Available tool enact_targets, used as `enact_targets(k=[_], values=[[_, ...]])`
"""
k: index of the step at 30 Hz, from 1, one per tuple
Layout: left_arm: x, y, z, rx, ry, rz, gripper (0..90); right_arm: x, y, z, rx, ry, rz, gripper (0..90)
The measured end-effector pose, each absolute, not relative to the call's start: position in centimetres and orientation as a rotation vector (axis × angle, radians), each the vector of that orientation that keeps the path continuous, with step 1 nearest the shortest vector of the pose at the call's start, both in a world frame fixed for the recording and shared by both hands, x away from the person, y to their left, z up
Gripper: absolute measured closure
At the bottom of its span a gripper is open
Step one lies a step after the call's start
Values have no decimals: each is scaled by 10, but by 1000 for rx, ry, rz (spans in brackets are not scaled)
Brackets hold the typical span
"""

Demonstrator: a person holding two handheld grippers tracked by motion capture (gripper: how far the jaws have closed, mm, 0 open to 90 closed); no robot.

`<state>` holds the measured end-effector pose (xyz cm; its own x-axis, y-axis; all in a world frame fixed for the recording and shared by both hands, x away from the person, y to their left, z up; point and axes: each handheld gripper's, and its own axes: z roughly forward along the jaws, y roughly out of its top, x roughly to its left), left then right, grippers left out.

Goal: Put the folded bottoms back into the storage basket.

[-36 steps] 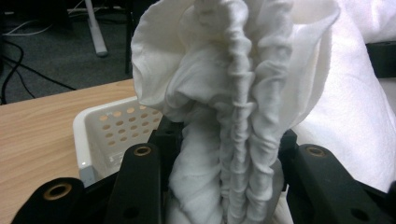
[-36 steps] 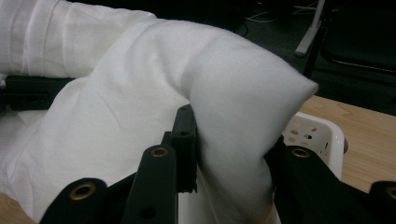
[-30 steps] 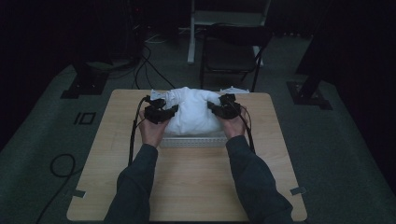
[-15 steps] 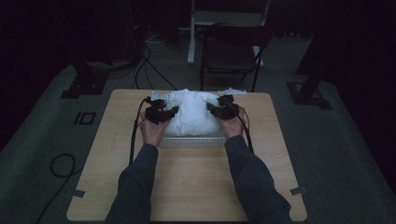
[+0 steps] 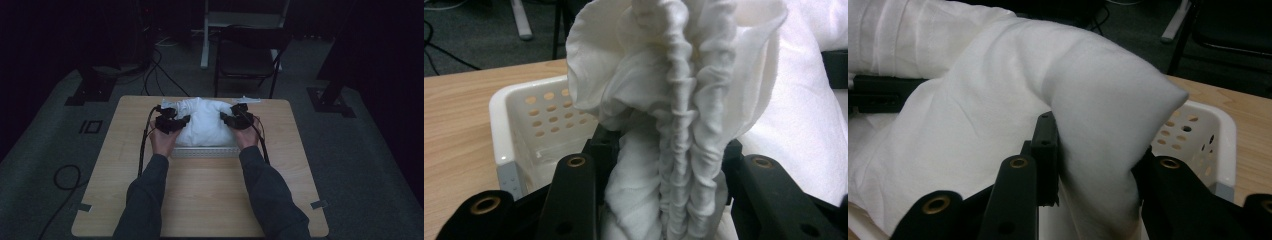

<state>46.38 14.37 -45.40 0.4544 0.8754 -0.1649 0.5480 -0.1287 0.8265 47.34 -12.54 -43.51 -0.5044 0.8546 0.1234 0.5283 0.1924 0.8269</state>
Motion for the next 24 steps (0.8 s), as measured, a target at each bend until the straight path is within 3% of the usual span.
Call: enact_targets(k=[12, 24], values=[[472, 141, -469, 1854, 1284, 396, 591, 479, -122, -452, 1338, 2137, 1186, 691], [468, 129, -473, 1935, 1312, 432, 589, 478, -126, -466, 1375, 2171, 1153, 690]])
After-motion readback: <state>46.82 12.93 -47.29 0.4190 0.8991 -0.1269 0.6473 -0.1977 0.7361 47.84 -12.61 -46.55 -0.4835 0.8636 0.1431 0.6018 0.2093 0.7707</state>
